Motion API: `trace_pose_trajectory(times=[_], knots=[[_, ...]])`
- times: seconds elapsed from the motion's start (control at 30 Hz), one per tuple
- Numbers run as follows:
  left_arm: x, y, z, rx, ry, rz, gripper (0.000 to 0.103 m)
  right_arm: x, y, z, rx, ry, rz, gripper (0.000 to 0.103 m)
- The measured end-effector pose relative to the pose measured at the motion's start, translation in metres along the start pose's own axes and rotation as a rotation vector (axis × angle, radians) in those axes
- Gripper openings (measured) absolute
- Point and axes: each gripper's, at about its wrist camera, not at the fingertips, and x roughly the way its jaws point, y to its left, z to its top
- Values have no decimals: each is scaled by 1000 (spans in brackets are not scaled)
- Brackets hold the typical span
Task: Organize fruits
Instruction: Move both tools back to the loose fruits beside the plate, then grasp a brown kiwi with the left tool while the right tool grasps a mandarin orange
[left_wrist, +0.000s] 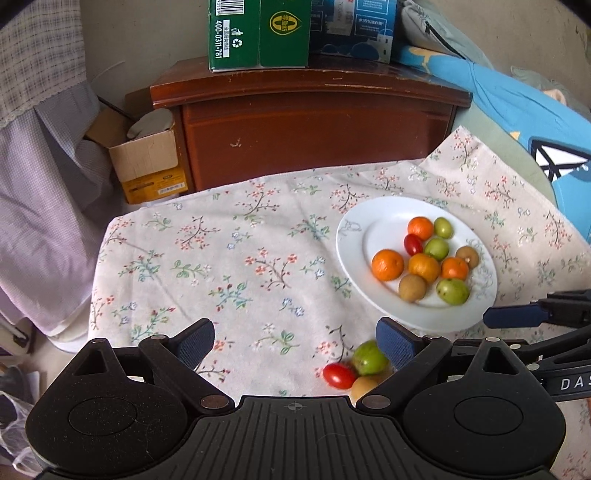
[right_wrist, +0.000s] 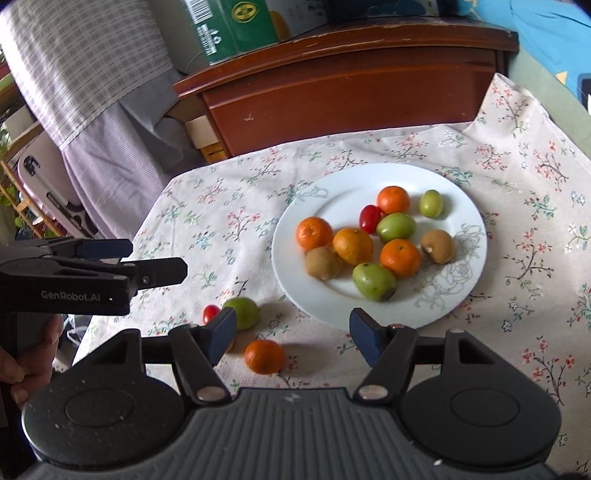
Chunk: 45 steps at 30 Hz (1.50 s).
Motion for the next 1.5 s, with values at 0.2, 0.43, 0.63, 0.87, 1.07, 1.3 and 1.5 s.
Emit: trace_pose_trajectory(times=[0.2,0.43,0.63,0.87,1.07,1.3,1.5], knots=[[-2,3,-17,-17,25,18,96,9,11,-10,-54,38,14,67],[0,7,-29,-39,58,-7,96,22,19,-18,-97,75,28,53],[2,4,-30,-15,69,-8,96,32,21,-19,-108,81,15,43],[6,-5,-35,11,87,-37,95,34,19,-18,-122,96,0,29],[14,-20,-39,3,93,-77,93,20,7,-13,-66,74,-17,29],[27,-30,-41,-13,104,-89,58,13,0,-14,-41,71,-23,29],[33,-35,-40,-25,98,-81,53,9,-3,-14,-29,66,-30,29]])
